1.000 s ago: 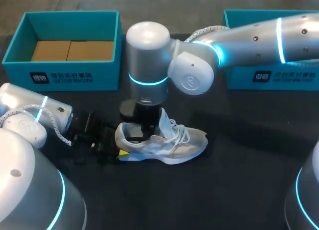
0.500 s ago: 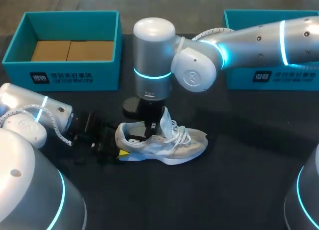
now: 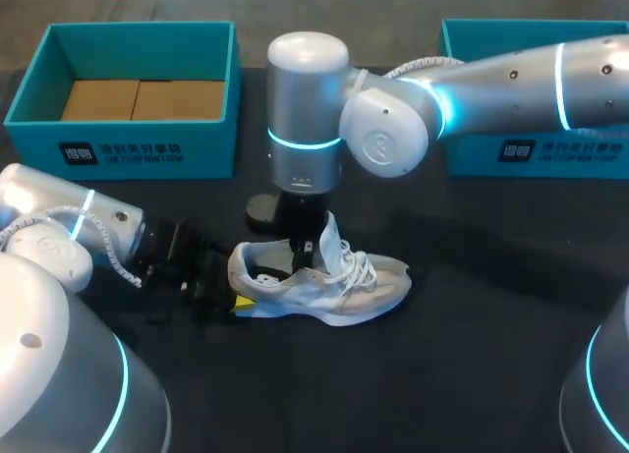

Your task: Take the shoe out of the shoebox, open the shoe tongue, remove and reinsert the insole, then place the shoe into the shoebox

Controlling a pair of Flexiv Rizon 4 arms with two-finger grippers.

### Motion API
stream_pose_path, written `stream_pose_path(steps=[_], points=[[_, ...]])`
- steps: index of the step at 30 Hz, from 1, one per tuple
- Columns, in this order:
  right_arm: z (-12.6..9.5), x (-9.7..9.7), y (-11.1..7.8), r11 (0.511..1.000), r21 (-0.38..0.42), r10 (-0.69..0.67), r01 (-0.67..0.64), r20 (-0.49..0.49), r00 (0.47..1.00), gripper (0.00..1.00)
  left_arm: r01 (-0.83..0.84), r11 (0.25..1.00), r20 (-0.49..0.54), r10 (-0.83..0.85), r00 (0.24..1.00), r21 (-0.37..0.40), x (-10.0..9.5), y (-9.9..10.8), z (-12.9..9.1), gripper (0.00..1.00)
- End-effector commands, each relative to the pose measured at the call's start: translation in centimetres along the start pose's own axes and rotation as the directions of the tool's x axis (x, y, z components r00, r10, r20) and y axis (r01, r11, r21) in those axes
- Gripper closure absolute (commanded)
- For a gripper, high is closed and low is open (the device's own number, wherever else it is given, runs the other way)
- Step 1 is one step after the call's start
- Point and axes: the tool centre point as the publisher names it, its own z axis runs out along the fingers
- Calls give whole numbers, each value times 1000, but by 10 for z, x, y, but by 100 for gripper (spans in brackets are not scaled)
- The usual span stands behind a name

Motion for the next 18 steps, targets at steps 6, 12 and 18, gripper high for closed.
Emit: stream_pose_path(steps=[6,12,18], points=[[11,7,-6,1000,8,-2,2,-2,1000,100,1,1000,2,-1,1000,-3,-2,2,1,100],[1,9,-8,1000,-2,-3,3,14,1000,100,1,1000,2,-1,1000,-3,-2,2,1,100],[-10,9,-10,1000,-15,-6,6,34,999,100,1,1000,2,-1,1000,-3,-2,2,1,100]])
